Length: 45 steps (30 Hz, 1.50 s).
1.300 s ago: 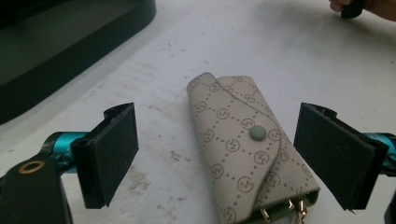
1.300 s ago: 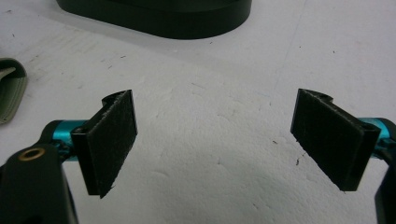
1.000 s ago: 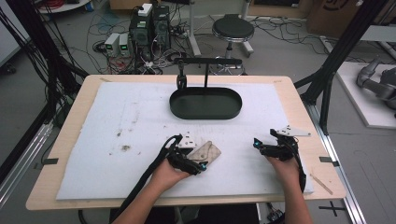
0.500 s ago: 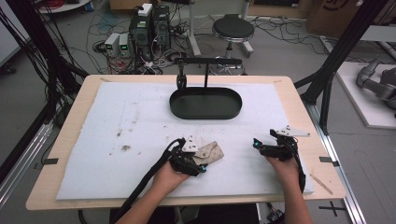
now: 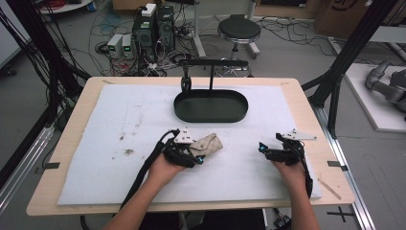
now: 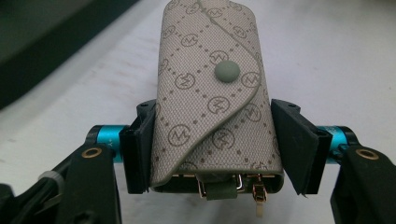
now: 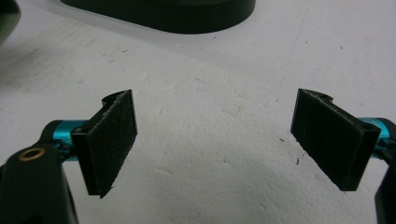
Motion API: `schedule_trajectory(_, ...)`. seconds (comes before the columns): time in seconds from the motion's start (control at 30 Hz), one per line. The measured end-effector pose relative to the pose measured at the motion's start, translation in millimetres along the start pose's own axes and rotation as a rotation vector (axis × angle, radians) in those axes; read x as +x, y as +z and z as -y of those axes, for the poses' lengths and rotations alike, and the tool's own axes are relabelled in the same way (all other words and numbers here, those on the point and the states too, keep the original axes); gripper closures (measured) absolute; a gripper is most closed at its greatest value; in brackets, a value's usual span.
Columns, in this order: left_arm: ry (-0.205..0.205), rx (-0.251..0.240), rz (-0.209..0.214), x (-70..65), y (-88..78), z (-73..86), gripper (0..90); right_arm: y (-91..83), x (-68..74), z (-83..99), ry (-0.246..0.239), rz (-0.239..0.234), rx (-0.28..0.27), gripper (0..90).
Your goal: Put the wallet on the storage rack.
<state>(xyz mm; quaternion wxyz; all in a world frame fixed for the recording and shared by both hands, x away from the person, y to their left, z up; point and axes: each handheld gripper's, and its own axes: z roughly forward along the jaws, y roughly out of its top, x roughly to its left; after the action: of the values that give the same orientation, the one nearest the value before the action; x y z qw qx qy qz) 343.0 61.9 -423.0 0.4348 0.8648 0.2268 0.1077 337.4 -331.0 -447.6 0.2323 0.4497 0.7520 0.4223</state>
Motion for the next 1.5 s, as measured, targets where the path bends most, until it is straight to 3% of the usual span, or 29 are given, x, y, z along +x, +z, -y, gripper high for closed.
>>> schedule_trajectory(0.13,0.017,-0.016,-0.015,16.8,-8.7,-13.0,36.7,0.0,0.7,-0.1,0.001,-0.004,0.0,14.8)
schedule_trajectory(0.37,0.096,-0.028,-0.041,44.1,-14.7,-38.6,36.8,0.1,1.5,0.0,0.001,-0.006,0.003,14.8)
schedule_trajectory(0.73,0.099,-0.02,-0.046,88.7,-9.1,-70.9,36.7,0.2,1.6,0.0,0.002,-0.009,0.002,14.7)
schedule_trajectory(1.07,0.094,0.0,-0.061,123.6,17.9,-87.3,36.7,-0.1,1.2,0.2,0.0,-0.007,-0.002,14.7)
schedule_trajectory(1.13,0.086,-0.003,-0.056,129.3,25.4,-86.7,36.7,0.0,1.4,0.2,0.001,-0.009,0.0,14.8)
schedule_trajectory(1.33,0.08,0.047,-0.052,140.4,51.4,-84.4,36.7,0.7,1.3,0.0,0.005,-0.008,0.005,14.8)
schedule_trajectory(1.5,0.057,0.051,-0.058,147.4,70.5,-79.0,36.6,0.5,1.7,0.0,-0.001,-0.005,0.004,14.7)
